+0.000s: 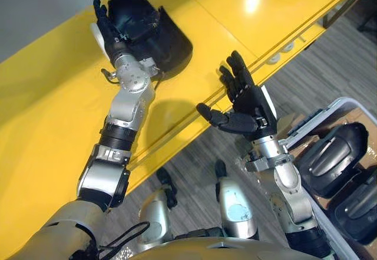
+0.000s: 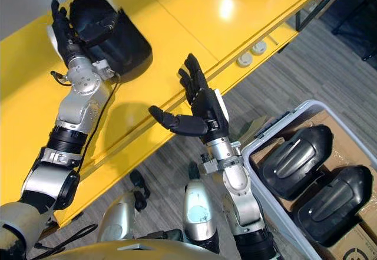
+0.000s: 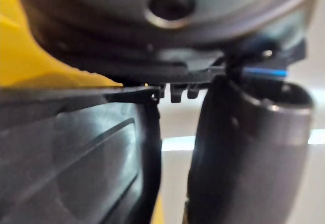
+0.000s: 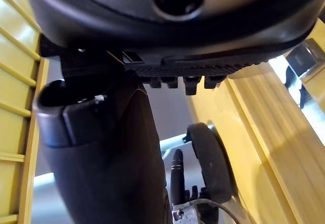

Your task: Walk over and take three plastic housings, then place them on the shelf

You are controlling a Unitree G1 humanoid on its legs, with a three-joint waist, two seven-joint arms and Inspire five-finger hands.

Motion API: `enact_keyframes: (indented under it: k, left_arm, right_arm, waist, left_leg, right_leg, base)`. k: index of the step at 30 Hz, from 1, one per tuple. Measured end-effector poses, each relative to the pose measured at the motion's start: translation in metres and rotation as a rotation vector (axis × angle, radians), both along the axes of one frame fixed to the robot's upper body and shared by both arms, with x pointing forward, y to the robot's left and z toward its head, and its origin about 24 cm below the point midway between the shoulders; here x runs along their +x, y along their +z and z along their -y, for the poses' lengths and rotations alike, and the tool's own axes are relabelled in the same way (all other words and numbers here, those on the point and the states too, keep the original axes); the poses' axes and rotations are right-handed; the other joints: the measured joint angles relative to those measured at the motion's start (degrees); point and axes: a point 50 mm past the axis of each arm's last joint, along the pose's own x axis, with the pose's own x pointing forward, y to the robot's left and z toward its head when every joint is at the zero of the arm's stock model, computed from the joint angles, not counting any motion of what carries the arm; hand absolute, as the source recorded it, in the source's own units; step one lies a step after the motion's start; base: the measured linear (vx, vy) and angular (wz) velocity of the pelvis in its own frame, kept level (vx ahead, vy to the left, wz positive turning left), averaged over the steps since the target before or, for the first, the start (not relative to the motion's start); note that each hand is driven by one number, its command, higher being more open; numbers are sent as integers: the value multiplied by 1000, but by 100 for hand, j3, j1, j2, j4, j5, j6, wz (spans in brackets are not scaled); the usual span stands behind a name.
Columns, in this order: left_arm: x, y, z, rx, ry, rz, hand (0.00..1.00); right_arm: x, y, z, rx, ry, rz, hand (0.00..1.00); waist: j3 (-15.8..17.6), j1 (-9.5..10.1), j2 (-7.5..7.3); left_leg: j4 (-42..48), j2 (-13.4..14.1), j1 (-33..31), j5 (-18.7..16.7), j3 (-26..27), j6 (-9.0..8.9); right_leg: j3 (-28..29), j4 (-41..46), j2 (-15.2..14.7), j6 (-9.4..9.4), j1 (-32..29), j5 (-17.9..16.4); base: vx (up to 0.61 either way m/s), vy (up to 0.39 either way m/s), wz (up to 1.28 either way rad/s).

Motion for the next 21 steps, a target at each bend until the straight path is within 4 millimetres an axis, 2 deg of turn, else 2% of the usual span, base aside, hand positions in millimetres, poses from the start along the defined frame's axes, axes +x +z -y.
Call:
enact_keyframes:
  k: [4,7,10,13,15,16,18,21]
  left_arm:
    - [-3,5,6,7,-43,42,100]
    - [-23,21,11,-5,-88,184,100]
    - [-48,49,15,40,-54,376,100]
    - [-74,71,7,102,91,549,100]
    - [-91,80,-8,91,173,635,100]
    - [-95,79,-12,87,190,644,100]
    - [-102,71,-26,91,242,636,100]
    - [-102,59,-35,100,266,590,100]
  right_arm:
    - [-1,1,1,19,-6,8,100]
    - [-2,2,1,-17,-24,33,100]
    - [-2,7,2,-101,-43,98,100]
    - [0,29,3,-185,-65,217,100]
    - [0,56,7,-199,-89,356,100]
    - [0,63,7,-197,-93,389,100]
    - [-2,84,12,-193,-115,506,100]
    - [-1,99,15,-194,-132,575,100]
  waist:
    - [4,29,4]
    - [5,32,9]
    - [4,82,13]
    - [-24,169,74]
    - [-61,205,143]
    - [-67,211,151]
    - [-129,359,221]
    - [-229,464,330]
  left_leg:
    - [-5,-19,-15,13,-61,17]
    - [-135,-80,28,73,-64,31]
    - [-393,-164,163,225,-76,39]
    - [-649,-216,309,335,-110,31]
    - [-841,-238,339,474,-225,26]
    - [-902,-245,368,499,-252,7]
    - [-1099,-253,476,588,-305,-36]
    - [-1279,-286,533,710,-418,-24]
  right_leg:
    - [-30,35,-16,4,-4,-7]
    - [-51,31,-51,9,-3,-10]
    - [-64,23,-82,12,36,-14]
    - [-139,-4,-100,17,115,-22]
    - [-279,-88,-93,17,181,-20]
    - [-312,-94,-92,17,206,-20]
    - [-400,-170,-71,13,303,-21]
    - [-545,-245,-68,14,413,-18]
  base:
    - [3,10,7]
    - [13,11,5]
    - [11,6,4]
    - [1,3,9]
    - [-9,4,25]
    - [-6,4,24]
    - [1,1,16]
    - [23,2,28]
